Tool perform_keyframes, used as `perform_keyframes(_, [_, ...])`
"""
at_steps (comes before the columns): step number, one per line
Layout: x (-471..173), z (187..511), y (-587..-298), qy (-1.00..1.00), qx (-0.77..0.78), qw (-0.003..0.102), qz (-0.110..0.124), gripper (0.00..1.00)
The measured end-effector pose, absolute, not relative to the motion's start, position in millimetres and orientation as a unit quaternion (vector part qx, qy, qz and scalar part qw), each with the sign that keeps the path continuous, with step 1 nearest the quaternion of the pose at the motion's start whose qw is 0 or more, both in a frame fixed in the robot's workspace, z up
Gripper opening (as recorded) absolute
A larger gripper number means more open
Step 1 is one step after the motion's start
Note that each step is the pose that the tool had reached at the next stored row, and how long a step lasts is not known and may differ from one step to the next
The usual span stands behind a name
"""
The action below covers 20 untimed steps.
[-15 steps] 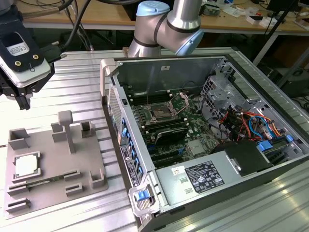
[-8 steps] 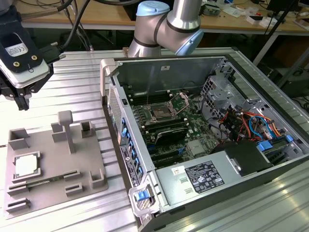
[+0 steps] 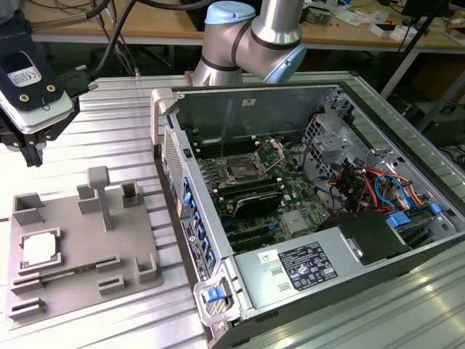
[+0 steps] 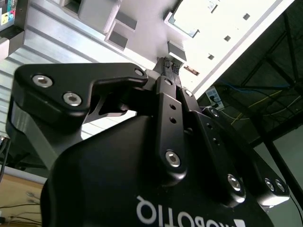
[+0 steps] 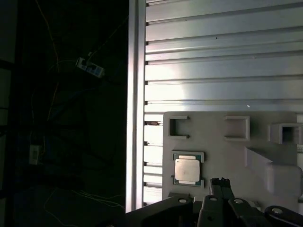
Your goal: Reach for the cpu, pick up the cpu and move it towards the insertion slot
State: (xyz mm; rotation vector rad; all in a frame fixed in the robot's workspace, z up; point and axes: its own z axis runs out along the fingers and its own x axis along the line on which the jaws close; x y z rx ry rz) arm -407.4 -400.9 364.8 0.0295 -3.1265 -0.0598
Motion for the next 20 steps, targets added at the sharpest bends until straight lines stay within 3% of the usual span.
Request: perform_keyframes(20, [-409.0,361.5,-400.9,-1.000,0.009,0.020,-0.019,0.11])
